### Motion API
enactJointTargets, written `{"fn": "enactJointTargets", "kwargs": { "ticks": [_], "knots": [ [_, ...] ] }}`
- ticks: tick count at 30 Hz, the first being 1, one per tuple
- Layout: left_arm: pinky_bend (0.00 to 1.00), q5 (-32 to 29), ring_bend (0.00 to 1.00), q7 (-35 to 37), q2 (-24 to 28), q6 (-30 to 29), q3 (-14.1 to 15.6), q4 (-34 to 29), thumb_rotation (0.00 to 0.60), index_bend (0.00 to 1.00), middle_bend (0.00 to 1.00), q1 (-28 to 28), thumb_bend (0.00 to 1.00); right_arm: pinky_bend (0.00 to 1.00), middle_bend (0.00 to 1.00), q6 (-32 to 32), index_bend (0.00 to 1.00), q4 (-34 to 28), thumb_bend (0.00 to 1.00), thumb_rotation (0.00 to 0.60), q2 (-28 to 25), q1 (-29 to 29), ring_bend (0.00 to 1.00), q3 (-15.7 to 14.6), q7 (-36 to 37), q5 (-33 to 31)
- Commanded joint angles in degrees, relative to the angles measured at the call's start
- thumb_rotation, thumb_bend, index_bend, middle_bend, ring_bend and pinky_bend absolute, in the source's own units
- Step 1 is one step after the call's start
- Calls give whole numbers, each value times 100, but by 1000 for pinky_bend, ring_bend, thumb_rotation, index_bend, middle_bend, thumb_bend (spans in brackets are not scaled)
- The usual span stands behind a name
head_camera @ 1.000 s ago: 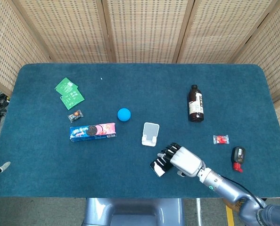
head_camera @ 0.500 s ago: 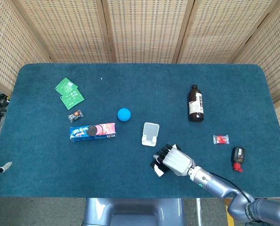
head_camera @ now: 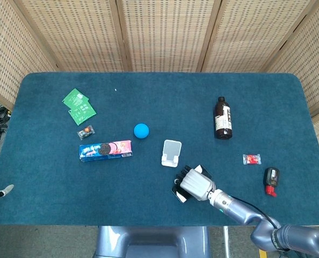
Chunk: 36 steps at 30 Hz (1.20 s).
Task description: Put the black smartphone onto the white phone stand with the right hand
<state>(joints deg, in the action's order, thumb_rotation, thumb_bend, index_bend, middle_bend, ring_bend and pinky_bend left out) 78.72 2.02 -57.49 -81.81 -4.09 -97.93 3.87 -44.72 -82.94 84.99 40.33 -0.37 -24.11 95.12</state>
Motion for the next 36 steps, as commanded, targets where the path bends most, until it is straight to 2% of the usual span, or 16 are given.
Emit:
{"fn": "enactJointTargets", "kwargs": {
  "ticks": [1,3,10,18,20,23,29,32,36],
  "knots": [
    [0,4,0,10,3,-4,4,-1,600,0,0,-3,0,333,535,-43,513,-45,170,600,-12,12,449,-21,17,-14],
    [0,1,0,34,9,-15,0,3,600,0,0,-9,0,333,562,-302,538,-93,194,600,-82,-29,470,-21,69,89],
    [0,1,0,49,15,21,6,7,600,0,0,10,0,333,565,-1001,509,-403,218,600,-589,-121,477,-18,181,416],
    [0,-36,0,22,14,71,0,-5,600,0,0,39,0,333,561,-1662,507,-627,218,600,-1256,-129,477,226,-473,837],
    [0,-62,0,13,11,86,-8,-2,600,0,0,47,0,333,561,-1751,507,-593,218,600,-1383,-53,477,426,-764,870],
    [0,-128,0,37,-3,109,-33,17,600,0,0,57,0,333,561,-1639,509,-463,218,600,-1424,172,478,655,-1341,989],
    [0,-217,0,34,-20,182,-55,58,600,0,0,88,0,349,575,-1342,522,-380,218,600,-1242,463,509,831,-2142,1112],
    [0,-274,0,32,-25,228,-70,77,600,0,0,106,0,349,569,-1080,521,-334,218,600,-1042,607,510,942,-2571,1004],
    [0,-432,0,51,-39,344,-106,142,600,0,0,141,0,351,564,-419,521,-86,219,600,-561,932,510,1126,-3427,708]
  ]
}}
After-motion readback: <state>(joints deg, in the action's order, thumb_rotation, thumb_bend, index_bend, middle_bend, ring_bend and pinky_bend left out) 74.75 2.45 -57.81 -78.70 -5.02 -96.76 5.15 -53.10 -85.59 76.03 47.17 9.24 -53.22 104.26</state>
